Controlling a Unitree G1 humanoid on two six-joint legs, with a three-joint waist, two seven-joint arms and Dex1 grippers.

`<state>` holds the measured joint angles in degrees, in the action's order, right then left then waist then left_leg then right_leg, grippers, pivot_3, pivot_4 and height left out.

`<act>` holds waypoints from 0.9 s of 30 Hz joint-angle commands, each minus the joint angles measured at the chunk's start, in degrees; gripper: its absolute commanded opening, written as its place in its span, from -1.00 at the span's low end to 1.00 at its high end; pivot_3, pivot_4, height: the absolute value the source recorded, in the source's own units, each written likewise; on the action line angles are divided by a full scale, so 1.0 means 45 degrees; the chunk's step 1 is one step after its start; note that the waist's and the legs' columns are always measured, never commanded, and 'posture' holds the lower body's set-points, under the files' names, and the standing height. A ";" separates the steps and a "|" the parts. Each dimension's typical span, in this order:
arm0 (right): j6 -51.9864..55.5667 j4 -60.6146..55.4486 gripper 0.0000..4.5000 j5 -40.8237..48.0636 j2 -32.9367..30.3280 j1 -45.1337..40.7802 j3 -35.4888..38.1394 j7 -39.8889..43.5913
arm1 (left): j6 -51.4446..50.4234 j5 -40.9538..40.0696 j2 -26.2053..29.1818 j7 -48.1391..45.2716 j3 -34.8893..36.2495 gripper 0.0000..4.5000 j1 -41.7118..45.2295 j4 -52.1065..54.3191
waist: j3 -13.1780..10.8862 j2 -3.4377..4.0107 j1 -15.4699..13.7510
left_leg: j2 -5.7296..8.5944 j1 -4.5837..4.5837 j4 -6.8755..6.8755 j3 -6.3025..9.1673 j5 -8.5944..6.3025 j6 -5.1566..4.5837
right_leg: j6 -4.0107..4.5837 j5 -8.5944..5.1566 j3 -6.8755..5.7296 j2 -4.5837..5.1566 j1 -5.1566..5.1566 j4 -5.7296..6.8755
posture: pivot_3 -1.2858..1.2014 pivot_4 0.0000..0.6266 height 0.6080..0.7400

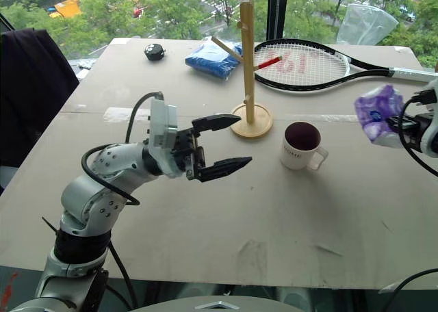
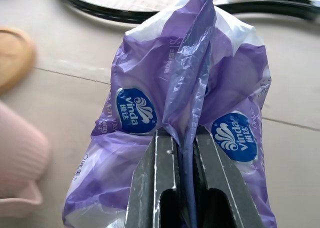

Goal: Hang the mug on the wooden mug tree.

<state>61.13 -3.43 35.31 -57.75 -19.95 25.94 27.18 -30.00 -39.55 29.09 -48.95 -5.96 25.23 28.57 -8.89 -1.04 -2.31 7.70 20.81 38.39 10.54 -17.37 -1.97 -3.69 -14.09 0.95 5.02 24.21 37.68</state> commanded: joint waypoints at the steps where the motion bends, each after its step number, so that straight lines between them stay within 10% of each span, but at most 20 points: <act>1: -0.1631 0.1488 -0.98 -0.1091 -0.0470 0.0334 0.0427 0.0453 | -0.0107 -0.0090 -0.0462 -0.0667 -0.0705 1.00 0.0979 -0.0577 | 0.0000 0.0001 0.0046 | -0.0002 -0.0005 0.0003 -0.0008 0.0000 0.0000 | -0.0004 0.0005 0.0006 -0.0003 0.0000 0.0002 | 0.03 -0.52 1.00; 4: -0.2812 0.2732 -0.98 -0.2013 -0.0550 0.0520 0.0203 0.0478 | -0.0044 0.0046 -0.0895 -0.0815 -0.1003 1.00 0.1457 -0.0996 | 0.0002 0.0013 0.0153 | -0.0013 -0.0017 0.0003 -0.0040 0.0000 0.0000 | -0.0008 0.0013 0.0038 -0.0016 0.0002 0.0007 | 0.03 -0.52 1.00; 10: -0.4248 0.3295 0.21 -0.2814 -0.0301 0.0676 0.1006 0.0044 | 0.0025 0.0392 -0.1450 -0.0807 -0.1406 1.00 0.1645 -0.1242 | 0.0002 0.0016 0.0327 | -0.0014 -0.0016 0.0003 -0.0057 0.0000 -0.0001 | -0.0012 0.0015 0.0064 -0.0019 0.0006 0.0003 | 0.03 -0.52 1.00; 17: -0.1556 -0.2753 0.21 0.0267 0.1188 0.2841 0.1654 0.1172 | -0.0784 0.0601 -0.0458 -0.0759 -0.1249 1.00 0.0699 -0.0893 | 0.0007 0.0024 0.0330 | -0.0047 -0.0027 0.0001 -0.0064 0.0000 0.0001 | -0.0016 0.0018 0.0083 -0.0052 0.0008 0.0009 | 0.03 -0.52 1.00; 27: -0.0261 -0.6898 0.21 0.0515 0.5285 0.4374 -0.0845 -0.2224 | -0.1146 0.2265 0.0407 0.0147 -0.2006 1.00 -0.0011 -0.0332 | 0.0000 0.0026 0.0135 | -0.0055 -0.0020 0.0017 -0.0053 -0.0001 0.0002 | -0.0020 0.0071 0.0087 -0.0073 0.0005 -0.0013 | 0.03 -0.52 1.00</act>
<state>60.91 -32.25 39.61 -35.24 -0.89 23.81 20.19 -35.77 -31.33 30.45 -49.25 -13.63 25.83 24.45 -8.88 -0.92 -1.70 7.46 20.70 38.44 10.29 -17.38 -1.96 -3.78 -13.77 1.34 4.68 24.23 37.62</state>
